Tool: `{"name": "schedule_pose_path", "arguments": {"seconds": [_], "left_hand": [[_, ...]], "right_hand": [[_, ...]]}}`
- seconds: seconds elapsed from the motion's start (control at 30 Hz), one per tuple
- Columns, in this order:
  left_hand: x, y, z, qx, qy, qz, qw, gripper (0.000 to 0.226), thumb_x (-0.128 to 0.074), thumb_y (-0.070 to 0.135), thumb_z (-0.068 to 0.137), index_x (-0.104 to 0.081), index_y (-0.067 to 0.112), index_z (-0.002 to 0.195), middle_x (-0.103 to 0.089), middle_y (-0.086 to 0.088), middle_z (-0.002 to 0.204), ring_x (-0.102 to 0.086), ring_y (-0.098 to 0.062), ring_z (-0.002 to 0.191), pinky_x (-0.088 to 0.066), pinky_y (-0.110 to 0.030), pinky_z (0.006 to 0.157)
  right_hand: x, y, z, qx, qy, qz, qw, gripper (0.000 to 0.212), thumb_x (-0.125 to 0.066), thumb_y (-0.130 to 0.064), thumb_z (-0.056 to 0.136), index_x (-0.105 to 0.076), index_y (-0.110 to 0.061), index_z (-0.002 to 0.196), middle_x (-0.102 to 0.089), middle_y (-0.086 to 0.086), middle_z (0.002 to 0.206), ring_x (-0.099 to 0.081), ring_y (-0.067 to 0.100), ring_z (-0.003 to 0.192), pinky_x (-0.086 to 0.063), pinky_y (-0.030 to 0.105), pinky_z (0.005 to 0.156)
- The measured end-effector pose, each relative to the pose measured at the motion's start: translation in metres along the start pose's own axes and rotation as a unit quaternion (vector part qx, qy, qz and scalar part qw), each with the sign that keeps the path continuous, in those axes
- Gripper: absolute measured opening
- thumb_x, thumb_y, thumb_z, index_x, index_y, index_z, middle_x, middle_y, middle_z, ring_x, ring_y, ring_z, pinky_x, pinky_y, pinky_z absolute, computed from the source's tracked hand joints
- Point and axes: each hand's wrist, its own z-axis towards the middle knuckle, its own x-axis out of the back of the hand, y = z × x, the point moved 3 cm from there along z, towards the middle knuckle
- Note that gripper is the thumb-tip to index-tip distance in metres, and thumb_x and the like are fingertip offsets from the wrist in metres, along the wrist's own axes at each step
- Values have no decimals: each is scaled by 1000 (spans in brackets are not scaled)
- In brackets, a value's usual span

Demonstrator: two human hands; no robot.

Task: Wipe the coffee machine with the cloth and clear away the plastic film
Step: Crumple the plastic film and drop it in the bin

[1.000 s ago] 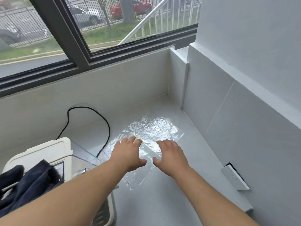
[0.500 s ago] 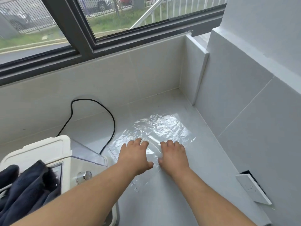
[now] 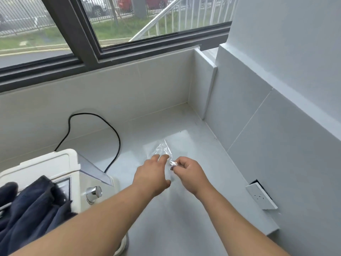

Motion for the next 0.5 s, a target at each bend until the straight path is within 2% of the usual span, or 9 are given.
{"name": "schedule_pose_path", "arguments": {"seconds": [0.07,0.17,0.23,0.3,0.4,0.47,0.5], "left_hand": [[5,10,-8,-20,19,-13,1000,58,-66,45,89,-43,34,142,-56,2,136,-55,-25,118,-52,-39,84],[19,18,-23,-33,47,-91,994,27,-55,28,94,-56,31,121,-62,1,116,-57,-23,95,-48,-35,71],[28,23,-33,-28,56,-191,979,22,-51,17,90,-59,30,106,-63,3,105,-58,-21,83,-46,-34,65],[36,28,-49,-22,41,-318,947,23,-50,10,85,-57,31,93,-65,4,94,-58,-18,75,-45,-34,64],[46,38,-75,-52,2,-462,885,29,-55,8,85,-58,35,95,-66,3,93,-64,-22,77,-51,-37,69],[53,40,-93,-79,-5,-489,869,39,-60,13,86,-55,45,109,-64,6,101,-69,-22,82,-54,-37,70],[55,39,-102,-94,-7,-486,869,43,-62,16,87,-52,48,114,-62,8,103,-70,-19,81,-54,-32,65]], "right_hand": [[10,-6,-14,7,15,27,999,21,-65,-20,87,-56,-16,68,-42,-7,62,-33,12,58,-29,20,49],[23,-11,-43,5,85,34,996,22,-69,-21,86,-57,-16,69,-47,-4,65,-37,14,62,-30,18,49],[28,-10,-61,-17,129,36,991,15,-69,-24,88,-62,-12,81,-56,-4,71,-44,14,64,-36,19,53],[27,-7,-82,-65,143,56,986,12,-66,-30,93,-68,-18,94,-65,-5,85,-55,15,73,-44,26,64],[11,-11,-114,-145,112,167,969,20,-62,-47,92,-70,-38,109,-71,-10,111,-68,24,99,-55,38,77],[-1,-20,-130,-141,104,249,953,30,-64,-52,86,-73,-39,111,-76,-6,113,-73,34,95,-61,46,77],[-7,-26,-136,-131,106,292,942,31,-65,-48,87,-75,-34,113,-77,-1,115,-73,38,89,-63,51,79]]}}
